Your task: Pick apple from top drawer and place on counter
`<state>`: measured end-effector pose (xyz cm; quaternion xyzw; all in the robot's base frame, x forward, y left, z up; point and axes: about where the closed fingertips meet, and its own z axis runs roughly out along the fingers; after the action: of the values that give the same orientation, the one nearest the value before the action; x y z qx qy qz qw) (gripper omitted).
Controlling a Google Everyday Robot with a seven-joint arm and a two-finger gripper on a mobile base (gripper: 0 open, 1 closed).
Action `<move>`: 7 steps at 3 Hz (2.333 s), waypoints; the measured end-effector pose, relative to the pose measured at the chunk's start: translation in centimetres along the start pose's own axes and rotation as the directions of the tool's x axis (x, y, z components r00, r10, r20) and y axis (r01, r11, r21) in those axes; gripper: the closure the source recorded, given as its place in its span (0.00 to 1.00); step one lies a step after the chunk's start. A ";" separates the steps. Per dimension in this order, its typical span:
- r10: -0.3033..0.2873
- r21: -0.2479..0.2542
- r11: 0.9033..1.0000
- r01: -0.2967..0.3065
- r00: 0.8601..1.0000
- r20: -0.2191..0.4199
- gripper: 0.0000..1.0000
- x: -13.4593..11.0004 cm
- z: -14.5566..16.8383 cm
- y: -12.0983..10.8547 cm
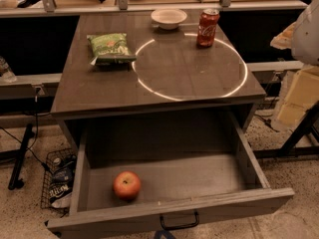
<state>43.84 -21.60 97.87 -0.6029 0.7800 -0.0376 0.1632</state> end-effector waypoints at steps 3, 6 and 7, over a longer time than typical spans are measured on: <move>-0.040 -0.131 0.990 0.060 0.988 0.149 0.00 -0.8 7.5 1.5; -0.073 -0.287 0.947 0.146 0.965 0.251 0.00 -4.9 15.7 6.3; -0.073 -0.287 0.947 0.146 0.965 0.251 0.00 -4.9 15.7 6.3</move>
Offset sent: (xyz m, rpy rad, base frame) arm 0.0050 0.0003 -0.0653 0.1481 0.0650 0.0510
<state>43.76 -13.05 82.48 -0.6636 0.7165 0.1455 0.1582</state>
